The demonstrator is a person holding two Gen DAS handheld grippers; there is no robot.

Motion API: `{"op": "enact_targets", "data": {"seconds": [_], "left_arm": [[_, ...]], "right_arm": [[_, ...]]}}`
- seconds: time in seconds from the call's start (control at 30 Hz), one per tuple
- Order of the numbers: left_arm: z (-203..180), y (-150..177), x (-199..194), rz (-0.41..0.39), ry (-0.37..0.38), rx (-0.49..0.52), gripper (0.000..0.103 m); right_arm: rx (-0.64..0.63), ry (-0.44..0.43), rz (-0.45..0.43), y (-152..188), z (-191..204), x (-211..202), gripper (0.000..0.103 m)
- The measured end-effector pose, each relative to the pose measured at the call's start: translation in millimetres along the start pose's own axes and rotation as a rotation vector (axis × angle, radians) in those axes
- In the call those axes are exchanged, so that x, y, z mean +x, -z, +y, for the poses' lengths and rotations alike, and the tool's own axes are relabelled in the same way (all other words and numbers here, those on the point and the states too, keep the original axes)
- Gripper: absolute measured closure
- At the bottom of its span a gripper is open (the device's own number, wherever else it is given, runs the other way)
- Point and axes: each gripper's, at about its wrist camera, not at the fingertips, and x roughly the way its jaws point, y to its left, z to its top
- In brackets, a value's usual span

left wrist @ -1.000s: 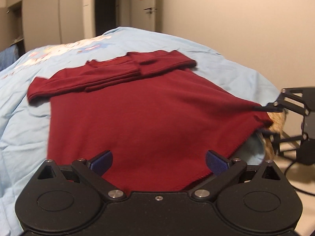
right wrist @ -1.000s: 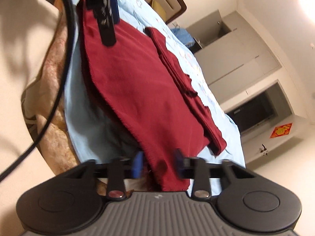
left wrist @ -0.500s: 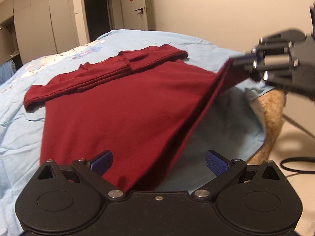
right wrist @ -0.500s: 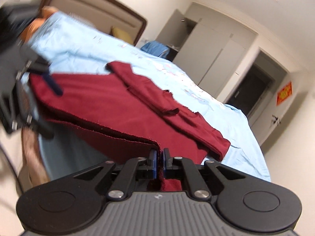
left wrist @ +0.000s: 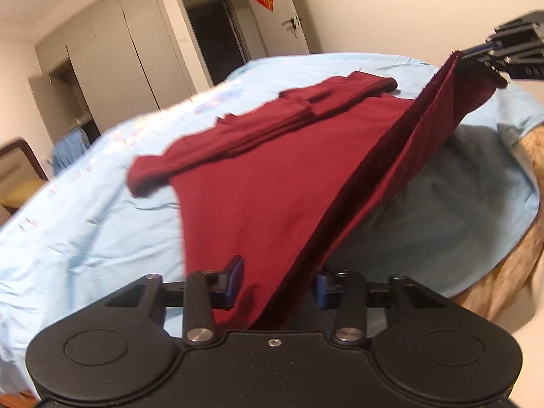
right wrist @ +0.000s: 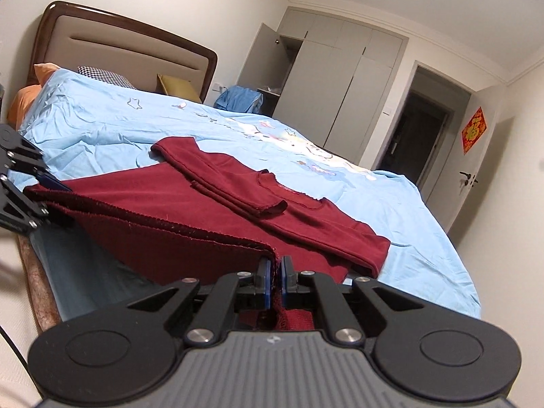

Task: Fold small clothes
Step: 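Lift the hem with both grippers and fold it up toward the collar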

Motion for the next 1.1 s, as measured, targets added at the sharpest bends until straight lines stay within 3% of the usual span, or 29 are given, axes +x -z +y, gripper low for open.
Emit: {"op": "enact_targets", "data": {"seconds": [0.1, 0.13, 0.2, 0.37, 0.63, 0.83, 1.0, 1.1], "left_arm": [[3, 8, -12, -0.039, -0.040, 0.043, 0.079], [3, 9, -14, -0.053, -0.050, 0.043, 0.091], [4, 9, -23, -0.092, -0.070, 0.024, 0.097], [12, -6, -48, -0.244, -0.120, -0.022, 0.099], [11, -36, -95, -0.446, -0.174, 0.041, 0.099], [4, -46, -139, -0.508, -0.167, 0.085, 0.099], [6, -61, -175, -0.538, -0.158, 0.046, 0.099], [13, -74, -178, -0.534, -0.139, 0.015, 0.099]], "right_arm": [[0.009, 0.020, -0.009, 1, 3, -4, 0.097], [0.004, 0.033, -0.018, 2, 4, -6, 0.097], [-0.010, 0.062, -0.042, 3, 11, -11, 0.097], [-0.041, 0.189, -0.143, 6, 25, -33, 0.097], [0.013, 0.357, -0.304, 5, 28, -77, 0.097], [0.043, 0.426, -0.399, -1, 32, -117, 0.097], [0.017, 0.464, -0.477, -10, 37, -146, 0.097], [-0.001, 0.468, -0.491, -16, 36, -148, 0.097]]}}
